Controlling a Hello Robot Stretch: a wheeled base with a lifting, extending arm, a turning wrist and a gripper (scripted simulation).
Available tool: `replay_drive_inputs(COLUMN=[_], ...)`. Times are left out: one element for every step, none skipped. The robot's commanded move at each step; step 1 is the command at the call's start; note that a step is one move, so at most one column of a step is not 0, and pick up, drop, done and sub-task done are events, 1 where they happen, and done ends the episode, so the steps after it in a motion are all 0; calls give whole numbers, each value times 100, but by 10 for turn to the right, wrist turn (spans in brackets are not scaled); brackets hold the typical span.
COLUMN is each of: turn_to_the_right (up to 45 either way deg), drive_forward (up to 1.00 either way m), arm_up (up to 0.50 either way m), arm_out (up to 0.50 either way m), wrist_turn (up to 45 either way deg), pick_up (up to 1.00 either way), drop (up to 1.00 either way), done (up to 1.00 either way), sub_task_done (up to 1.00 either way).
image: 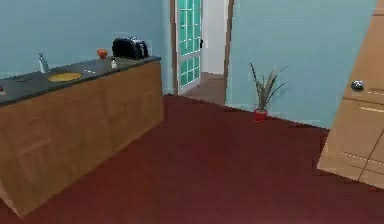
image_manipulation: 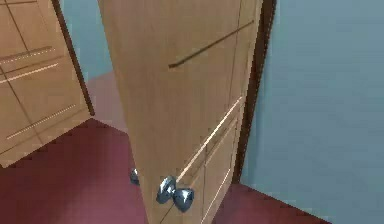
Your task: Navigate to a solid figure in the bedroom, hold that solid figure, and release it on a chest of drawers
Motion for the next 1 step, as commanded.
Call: replay_drive_inputs(turn_to_the_right=[0], drive_forward=[100], arm_up=[0], arm_out=[0], wrist_turn=[0], pick_up=[0], drop=[0], done=[0], sub_task_done=[0])
